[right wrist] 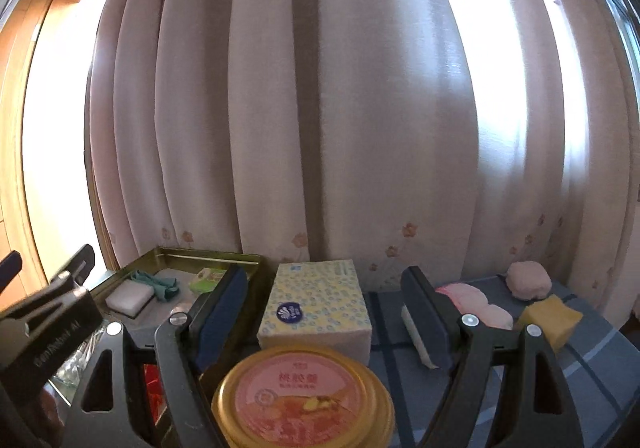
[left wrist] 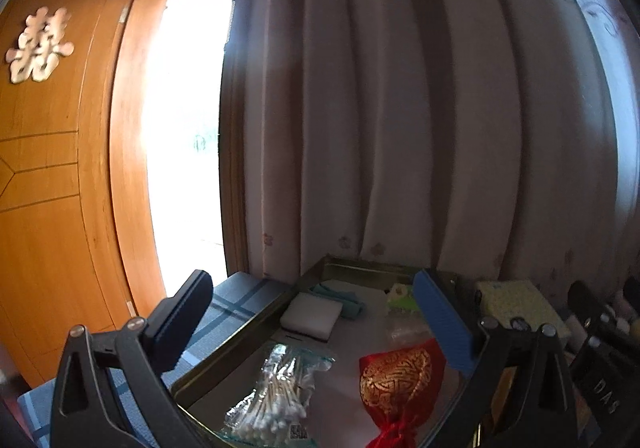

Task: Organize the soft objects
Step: 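Withdraw both tools toward the yellow sponge and rolled towel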

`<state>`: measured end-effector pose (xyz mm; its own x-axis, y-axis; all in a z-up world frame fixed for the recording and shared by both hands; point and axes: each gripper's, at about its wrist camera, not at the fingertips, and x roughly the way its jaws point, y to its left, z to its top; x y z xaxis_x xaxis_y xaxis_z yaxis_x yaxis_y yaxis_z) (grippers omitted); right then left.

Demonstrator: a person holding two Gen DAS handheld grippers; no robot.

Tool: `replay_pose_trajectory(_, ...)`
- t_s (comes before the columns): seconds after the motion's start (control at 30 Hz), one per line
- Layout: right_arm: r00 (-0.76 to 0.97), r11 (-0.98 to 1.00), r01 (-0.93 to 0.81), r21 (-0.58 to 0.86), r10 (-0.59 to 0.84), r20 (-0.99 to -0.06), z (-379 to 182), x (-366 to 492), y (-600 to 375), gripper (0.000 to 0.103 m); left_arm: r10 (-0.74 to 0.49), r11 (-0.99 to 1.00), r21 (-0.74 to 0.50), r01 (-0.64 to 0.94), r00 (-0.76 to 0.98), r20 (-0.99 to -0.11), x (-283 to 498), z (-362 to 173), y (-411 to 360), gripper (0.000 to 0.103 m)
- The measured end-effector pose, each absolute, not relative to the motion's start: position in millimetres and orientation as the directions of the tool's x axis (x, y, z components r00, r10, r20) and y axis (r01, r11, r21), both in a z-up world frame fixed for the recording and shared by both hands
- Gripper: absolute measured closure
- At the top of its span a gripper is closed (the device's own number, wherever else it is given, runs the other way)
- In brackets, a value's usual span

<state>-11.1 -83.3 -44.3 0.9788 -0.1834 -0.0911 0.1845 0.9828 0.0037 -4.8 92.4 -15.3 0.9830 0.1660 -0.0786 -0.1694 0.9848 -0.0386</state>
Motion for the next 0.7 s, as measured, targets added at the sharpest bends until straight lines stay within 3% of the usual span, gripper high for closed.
replay_pose_trajectory(0.17,0.976,0.978,0.204,0.034,-0.201,-0.083,-45.2,-21.0,-94.0,0.022,0.141,0.99,-0.019,-0.143,0.986,-0.093,-7.4,-19.4,86.5,0.001)
replay_pose_trajectory(0.37,0.972,0.974,0.224,0.046,-0.219,-0.082,-46.2,-29.9,-103.9,0.022,0.131,0.99,-0.034,-0.139,0.975,-0.182,-2.8,-26.6,86.1,0.001)
replay_pose_trajectory(0.7,0.965,0.959,0.259,0.11,-0.252,-0.074,-46.1,-47.0,-134.1,0.022,0.133,0.99,-0.018,-0.139,0.973,-0.187,-8.1,-28.3,76.8,0.001)
